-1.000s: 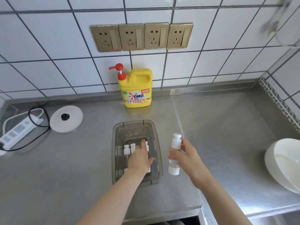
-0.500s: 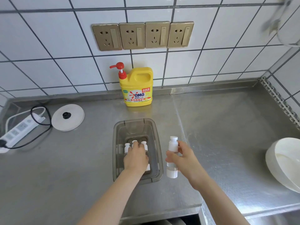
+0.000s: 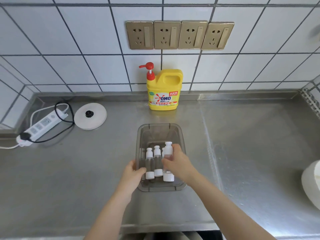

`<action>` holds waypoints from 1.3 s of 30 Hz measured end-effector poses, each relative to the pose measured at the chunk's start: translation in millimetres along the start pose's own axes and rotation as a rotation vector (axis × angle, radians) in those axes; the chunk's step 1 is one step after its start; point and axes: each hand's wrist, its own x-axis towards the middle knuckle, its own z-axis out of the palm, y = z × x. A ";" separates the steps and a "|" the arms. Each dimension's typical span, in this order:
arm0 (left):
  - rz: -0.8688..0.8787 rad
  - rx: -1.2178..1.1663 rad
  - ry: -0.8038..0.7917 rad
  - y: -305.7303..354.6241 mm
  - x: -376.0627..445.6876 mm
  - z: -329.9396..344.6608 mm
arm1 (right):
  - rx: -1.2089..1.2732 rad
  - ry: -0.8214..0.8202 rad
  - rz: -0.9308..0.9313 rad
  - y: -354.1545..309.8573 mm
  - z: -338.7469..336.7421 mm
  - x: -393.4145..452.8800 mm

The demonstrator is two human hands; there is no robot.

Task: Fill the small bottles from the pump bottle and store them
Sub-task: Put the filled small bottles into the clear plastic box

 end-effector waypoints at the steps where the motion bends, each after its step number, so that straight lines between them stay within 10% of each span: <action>1: -0.030 -0.032 -0.017 -1.2 0.4 -0.4 | -0.048 0.002 0.019 0.8 5.4 7.4; 12: -0.059 0.024 -0.115 -8.3 -3.7 -9.9 | -0.390 -0.007 0.165 5.0 41.0 39.3; 23: -0.388 -0.023 -0.190 -17.3 -18.2 -10.3 | -0.529 0.055 -0.145 -14.6 16.4 39.2; 29: -0.585 -0.439 -0.365 -15.4 -34.3 -19.0 | -0.706 0.394 -0.373 -45.3 4.6 65.4; 39: -0.651 -0.691 -0.462 -16.2 -43.0 -16.8 | -0.860 0.231 -0.292 -33.7 -5.1 80.2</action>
